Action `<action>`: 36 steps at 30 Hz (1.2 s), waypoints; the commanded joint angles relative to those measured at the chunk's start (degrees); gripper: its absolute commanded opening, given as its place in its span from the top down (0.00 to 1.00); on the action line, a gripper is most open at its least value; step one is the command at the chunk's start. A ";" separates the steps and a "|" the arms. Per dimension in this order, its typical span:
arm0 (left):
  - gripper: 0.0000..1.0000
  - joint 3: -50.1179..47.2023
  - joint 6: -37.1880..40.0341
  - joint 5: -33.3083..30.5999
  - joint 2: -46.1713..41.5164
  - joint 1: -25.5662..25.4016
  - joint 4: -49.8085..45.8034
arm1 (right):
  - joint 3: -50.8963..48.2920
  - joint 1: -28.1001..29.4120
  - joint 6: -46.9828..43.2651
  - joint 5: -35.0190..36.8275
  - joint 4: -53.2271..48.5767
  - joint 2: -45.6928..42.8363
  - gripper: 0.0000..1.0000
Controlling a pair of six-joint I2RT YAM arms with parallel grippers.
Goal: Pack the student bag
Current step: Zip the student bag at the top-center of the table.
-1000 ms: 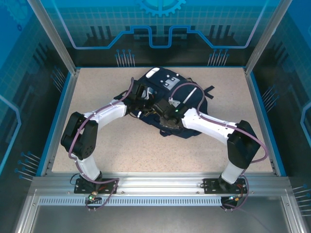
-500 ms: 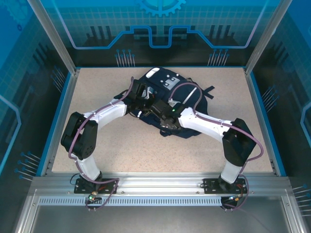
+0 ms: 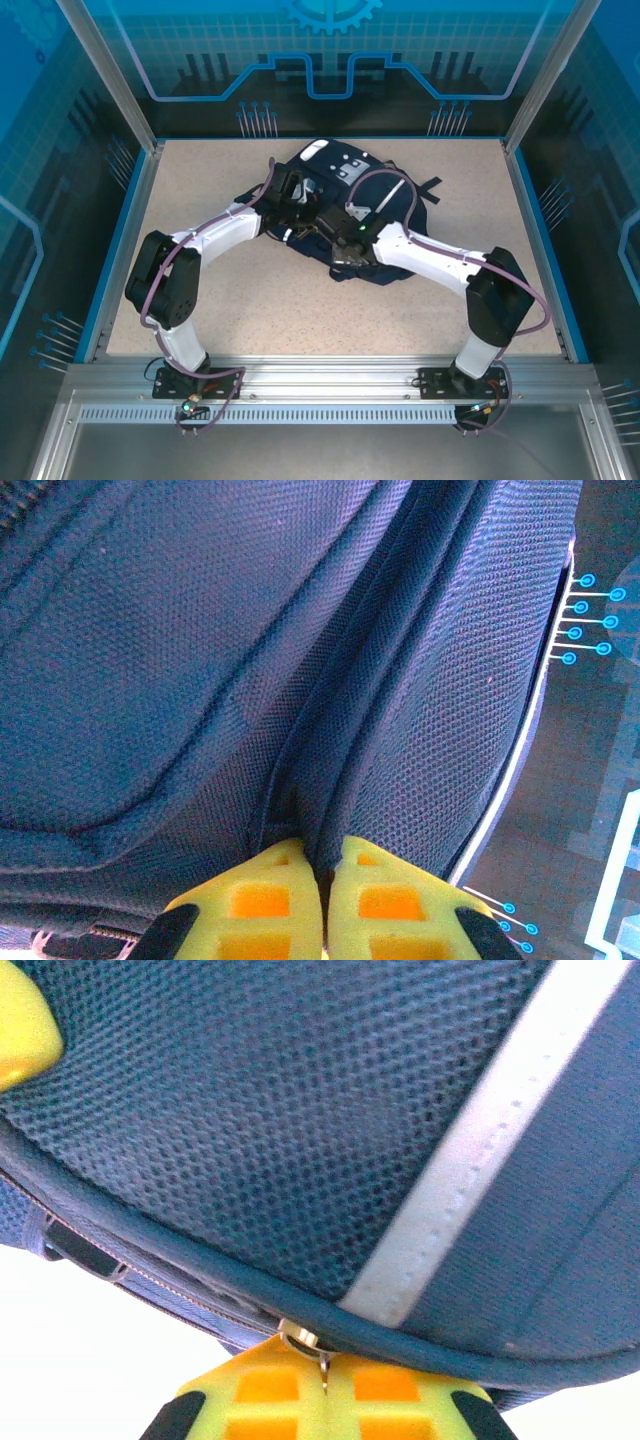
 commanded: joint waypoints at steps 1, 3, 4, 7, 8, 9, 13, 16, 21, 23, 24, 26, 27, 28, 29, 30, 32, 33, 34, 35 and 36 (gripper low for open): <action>1.00 -1.26 -0.49 -0.91 -0.68 1.27 -1.23 | -4.81 -2.34 -3.29 3.97 -5.86 -5.34 1.00; 1.00 -1.78 -0.45 -1.60 -0.51 1.69 -1.17 | -8.45 -3.93 -4.69 3.68 -5.37 -8.76 1.00; 1.00 -1.93 -0.39 -1.73 -0.42 1.98 -1.11 | -10.18 -4.93 -5.98 3.03 -4.43 -10.62 1.00; 1.00 -2.03 -0.35 -1.74 -0.03 2.34 -0.57 | -13.21 -8.61 -9.57 -0.91 -2.52 -14.95 1.00; 1.00 -1.95 -0.33 -1.68 0.13 2.38 -0.47 | -13.45 -10.10 -11.14 -3.52 -1.89 -15.71 1.00; 1.00 -1.78 -0.24 -1.66 0.35 2.45 -0.39 | -13.28 -11.29 -12.61 -6.08 -1.29 -16.00 1.00; 1.00 -0.58 0.65 -1.74 0.56 2.86 -1.18 | -9.97 -13.58 -20.11 -17.90 1.56 -13.86 1.00; 1.00 0.12 2.01 -2.45 -0.26 4.22 -2.74 | -5.47 -13.21 -24.88 -26.47 2.34 -9.57 1.00; 0.80 -0.68 3.67 -3.60 -3.60 8.07 -5.89 | 2.39 -9.21 -28.60 -35.28 5.04 -2.19 1.00; 0.64 -2.25 3.51 -3.84 -5.75 9.61 -6.22 | 6.30 -7.54 -28.53 -36.83 6.10 1.12 1.00; 0.57 -3.31 3.42 -3.44 -7.01 10.35 -5.86 | 8.55 -6.67 -28.54 -37.59 6.46 2.98 1.00; 0.48 -6.02 2.54 -1.99 -9.32 11.77 -4.01 | 12.55 -5.52 -27.98 -38.06 7.10 6.35 1.00; 0.44 -7.49 1.90 -1.66 -10.62 12.38 -3.11 | 14.60 -5.18 -27.60 -38.36 7.37 8.07 1.00; 0.42 -8.97 1.21 -1.65 -11.69 12.76 -2.28 | 16.35 -4.82 -27.09 -38.68 7.86 9.62 1.00; 0.41 -9.99 0.74 -1.33 -12.63 12.92 -1.48 | 17.57 -4.76 -26.68 -38.96 8.16 10.77 1.00; 0.40 -11.15 0.06 -0.84 -13.41 13.00 -0.66 | 19.01 -4.56 -26.46 -39.35 8.29 12.19 1.00; 0.40 -12.82 -1.58 0.26 -14.36 12.99 0.71 | 21.33 -4.45 -26.02 -39.74 7.88 14.10 1.00; 0.40 -13.69 -2.63 0.85 -14.61 13.00 1.67 | 22.22 -4.29 -26.01 -39.91 7.62 15.01 1.00; 0.41 -14.56 -3.82 1.43 -14.82 13.00 2.86 | 22.89 -4.19 -26.07 -40.00 7.35 15.46 1.00; 0.42 -15.22 -4.79 1.99 -14.83 12.99 3.99 | 23.18 -4.17 -26.03 -39.94 7.24 15.76 1.00; 0.44 -16.07 -6.01 2.60 -14.81 12.99 5.53 | 23.24 -4.18 -26.07 -39.96 7.28 15.88 1.00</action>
